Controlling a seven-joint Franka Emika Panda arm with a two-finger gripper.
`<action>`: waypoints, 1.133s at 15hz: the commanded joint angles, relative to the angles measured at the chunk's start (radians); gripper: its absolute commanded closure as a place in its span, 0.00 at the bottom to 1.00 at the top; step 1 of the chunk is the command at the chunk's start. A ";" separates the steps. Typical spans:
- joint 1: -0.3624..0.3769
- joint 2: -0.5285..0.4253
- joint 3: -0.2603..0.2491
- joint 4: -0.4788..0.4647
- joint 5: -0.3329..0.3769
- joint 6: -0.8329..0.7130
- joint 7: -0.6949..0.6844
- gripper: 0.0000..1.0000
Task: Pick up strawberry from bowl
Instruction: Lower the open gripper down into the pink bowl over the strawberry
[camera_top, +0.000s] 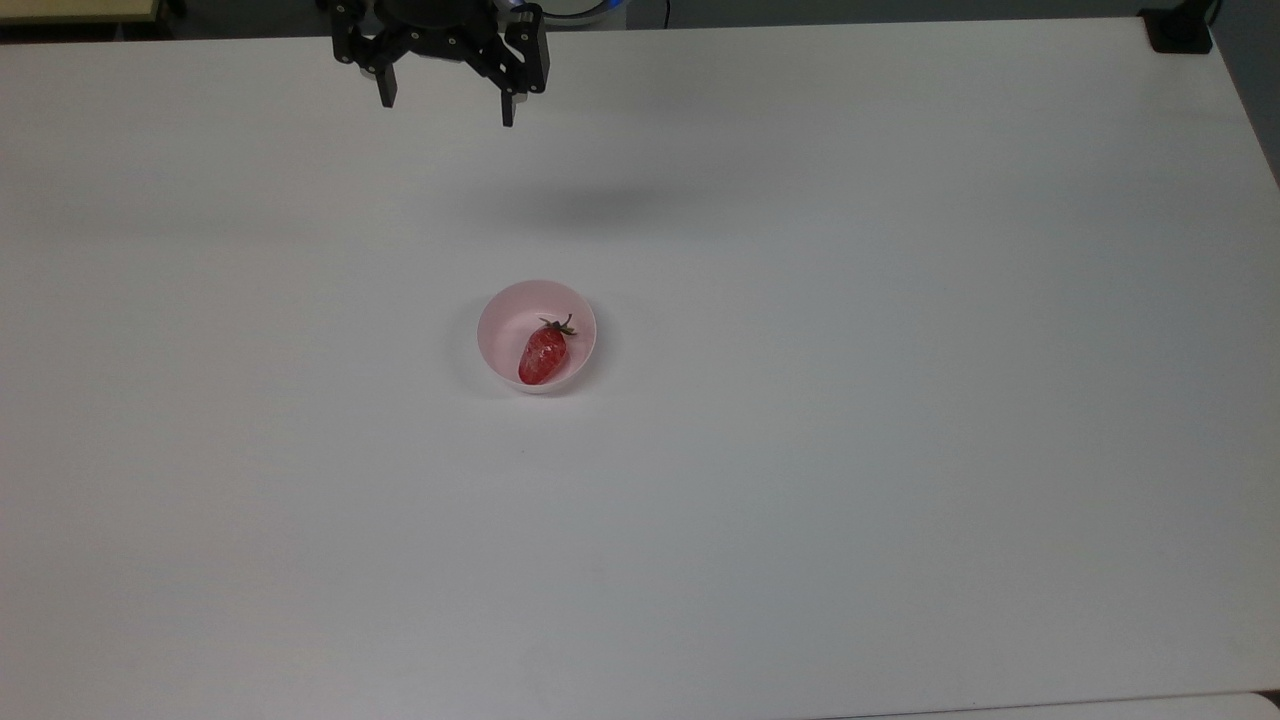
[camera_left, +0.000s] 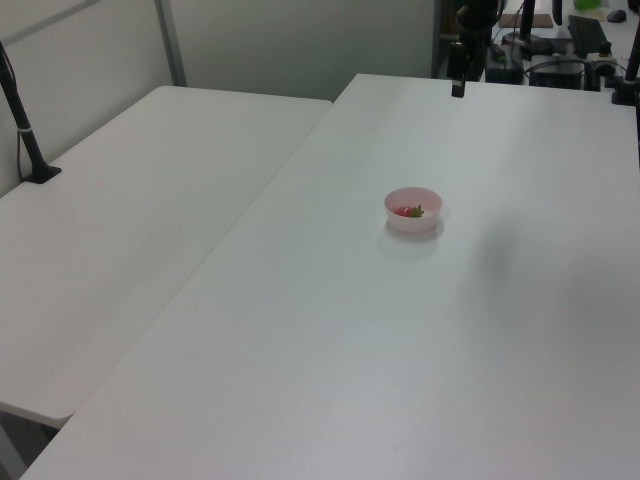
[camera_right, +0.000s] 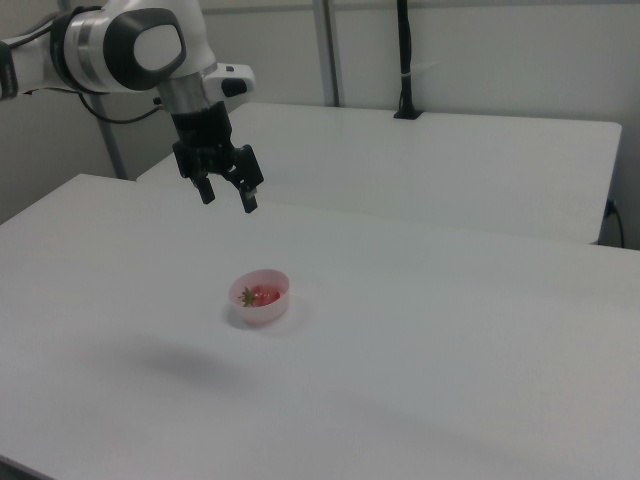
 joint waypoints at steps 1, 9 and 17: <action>0.001 -0.002 -0.002 -0.010 0.019 -0.009 -0.028 0.00; 0.003 0.027 0.000 -0.006 0.023 0.046 -0.031 0.00; 0.011 0.231 0.000 0.020 0.042 0.273 -0.050 0.13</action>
